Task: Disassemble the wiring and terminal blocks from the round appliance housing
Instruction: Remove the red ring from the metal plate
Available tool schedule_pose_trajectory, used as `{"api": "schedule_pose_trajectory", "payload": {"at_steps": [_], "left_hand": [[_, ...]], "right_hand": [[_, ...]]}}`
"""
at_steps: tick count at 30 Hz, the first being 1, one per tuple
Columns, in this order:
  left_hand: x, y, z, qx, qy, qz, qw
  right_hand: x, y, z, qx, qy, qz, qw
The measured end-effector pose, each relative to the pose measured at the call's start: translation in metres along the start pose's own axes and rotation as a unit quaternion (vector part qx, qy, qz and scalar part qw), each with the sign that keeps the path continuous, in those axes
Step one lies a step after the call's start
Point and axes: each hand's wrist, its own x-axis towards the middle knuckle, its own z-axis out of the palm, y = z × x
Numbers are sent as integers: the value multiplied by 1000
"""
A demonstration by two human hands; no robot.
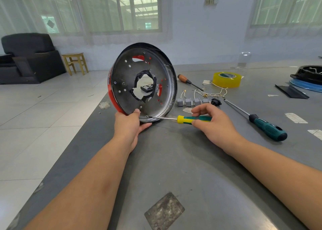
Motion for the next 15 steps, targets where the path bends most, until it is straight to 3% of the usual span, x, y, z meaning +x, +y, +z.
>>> {"api": "schedule_pose_trajectory", "payload": {"at_steps": [10,15], "left_hand": [[1,0,-1,-17,-2,-9,1000],[0,2,-2,-28,-7,-16,999]], "right_hand": [[0,0,-3,47,25,31,998],[-4,-6,-6,106,-22,26,994]]}}
